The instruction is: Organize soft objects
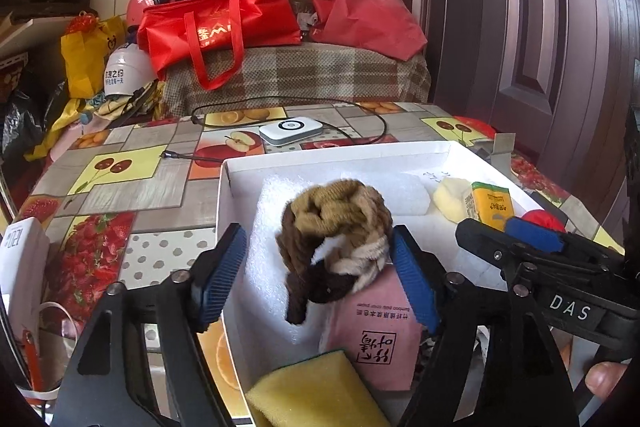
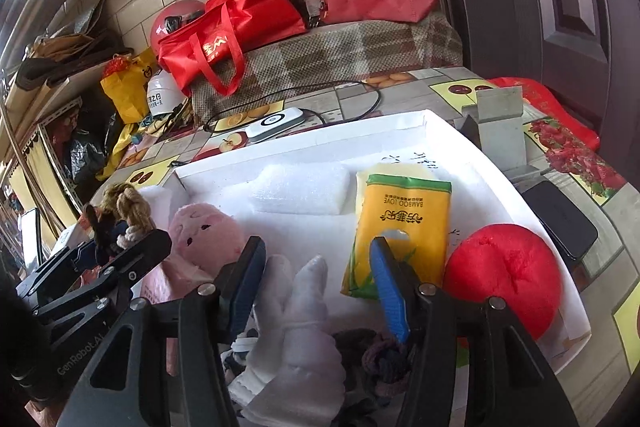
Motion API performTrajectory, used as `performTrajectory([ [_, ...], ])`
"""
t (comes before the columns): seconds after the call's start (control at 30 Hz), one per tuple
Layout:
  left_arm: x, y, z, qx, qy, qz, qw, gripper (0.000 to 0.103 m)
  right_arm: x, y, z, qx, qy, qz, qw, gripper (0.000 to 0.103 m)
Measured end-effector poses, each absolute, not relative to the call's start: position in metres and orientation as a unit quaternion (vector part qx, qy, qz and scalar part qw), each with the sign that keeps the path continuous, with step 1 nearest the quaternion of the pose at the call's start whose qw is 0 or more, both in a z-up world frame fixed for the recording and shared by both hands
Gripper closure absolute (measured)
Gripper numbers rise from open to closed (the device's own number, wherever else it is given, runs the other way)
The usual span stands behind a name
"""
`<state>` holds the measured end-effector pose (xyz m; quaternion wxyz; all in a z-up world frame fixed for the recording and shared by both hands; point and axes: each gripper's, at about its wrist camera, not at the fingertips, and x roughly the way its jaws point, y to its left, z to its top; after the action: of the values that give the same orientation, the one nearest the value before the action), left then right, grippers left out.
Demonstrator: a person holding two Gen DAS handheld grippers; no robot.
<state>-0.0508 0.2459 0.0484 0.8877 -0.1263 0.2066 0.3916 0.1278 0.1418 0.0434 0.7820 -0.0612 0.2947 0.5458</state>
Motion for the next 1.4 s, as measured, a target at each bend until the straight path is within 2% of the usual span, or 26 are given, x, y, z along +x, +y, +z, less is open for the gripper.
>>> performTrajectory([
  [0.07, -0.055, 0.242, 0.051, -0.12, 0.192, 0.396, 0.89, 0.009, 0.132, 0.137, 0.044, -0.048, 0.296, 0.535, 0.79, 0.016],
  [0.13, -0.059, 0.236, 0.054, -0.11, 0.175, 0.402, 0.892, 0.0, 0.135, 0.132, 0.044, -0.033, 0.297, 0.534, 0.791, 0.01],
  [0.2, -0.062, 0.23, 0.057, -0.096, 0.159, 0.411, 0.893, 0.0, 0.136, 0.127, 0.045, -0.022, 0.292, 0.53, 0.796, 0.0],
  [0.37, -0.071, 0.223, 0.061, -0.081, 0.135, 0.426, 0.891, 0.0, 0.125, 0.119, 0.054, -0.019, 0.25, 0.519, 0.818, 0.0],
  [0.83, -0.097, 0.197, 0.06, -0.083, 0.137, 0.438, 0.885, 0.0, 0.086, 0.096, 0.067, -0.062, 0.141, 0.481, 0.863, 0.0],
  [1.4, -0.111, 0.13, 0.052, -0.088, 0.169, 0.479, 0.857, 0.0, 0.071, 0.049, 0.064, -0.066, 0.137, 0.479, 0.865, 0.0],
])
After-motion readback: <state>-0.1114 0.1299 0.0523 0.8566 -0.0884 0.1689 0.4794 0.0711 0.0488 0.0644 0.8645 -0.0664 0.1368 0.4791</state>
